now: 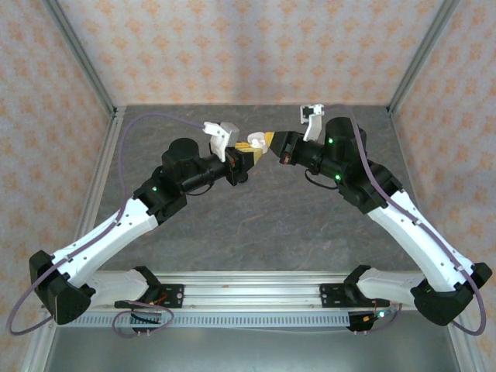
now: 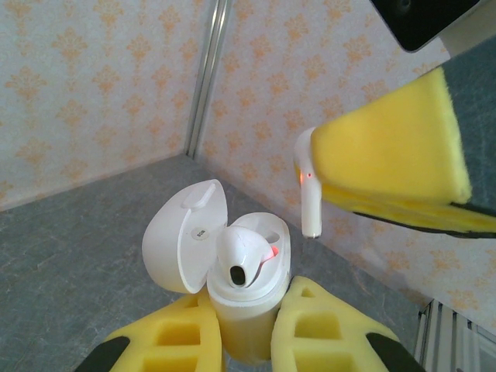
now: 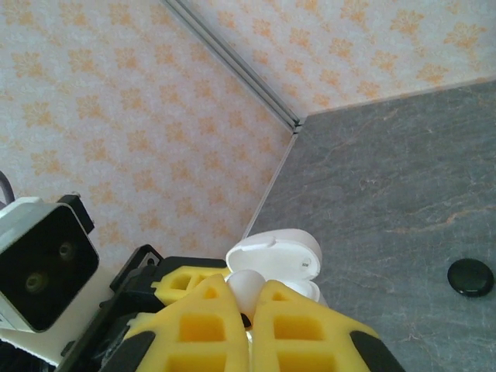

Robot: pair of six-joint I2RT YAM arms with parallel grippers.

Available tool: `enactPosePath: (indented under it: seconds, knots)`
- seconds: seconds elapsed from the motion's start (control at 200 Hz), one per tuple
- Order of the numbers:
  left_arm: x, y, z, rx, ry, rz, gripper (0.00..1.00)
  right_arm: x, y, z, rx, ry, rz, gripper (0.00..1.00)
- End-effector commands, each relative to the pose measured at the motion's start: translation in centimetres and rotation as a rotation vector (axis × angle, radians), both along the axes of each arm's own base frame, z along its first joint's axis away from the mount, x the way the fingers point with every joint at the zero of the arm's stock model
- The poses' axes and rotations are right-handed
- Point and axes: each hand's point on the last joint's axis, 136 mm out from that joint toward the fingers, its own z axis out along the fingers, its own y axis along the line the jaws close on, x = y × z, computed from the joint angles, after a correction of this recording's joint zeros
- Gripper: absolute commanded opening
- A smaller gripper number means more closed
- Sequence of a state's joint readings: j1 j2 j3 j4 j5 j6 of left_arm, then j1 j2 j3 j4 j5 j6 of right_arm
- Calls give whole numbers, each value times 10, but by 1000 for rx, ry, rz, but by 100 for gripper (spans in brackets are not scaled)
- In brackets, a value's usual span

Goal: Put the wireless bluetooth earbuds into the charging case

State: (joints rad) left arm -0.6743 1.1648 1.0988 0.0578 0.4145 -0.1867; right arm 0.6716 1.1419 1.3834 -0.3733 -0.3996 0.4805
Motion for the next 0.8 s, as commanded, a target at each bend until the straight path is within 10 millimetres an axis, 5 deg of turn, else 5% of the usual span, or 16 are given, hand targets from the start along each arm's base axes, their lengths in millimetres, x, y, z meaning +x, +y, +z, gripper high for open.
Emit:
enactPosePath:
  seconds: [0.0,0.796]
  knots:
    - [-3,0,20,-43,-45,-5,0,4,3,22,28,-66,-1,7]
    - [-3,1,25,-46,-58,0,0,0,6,-20,-72,14,38,6]
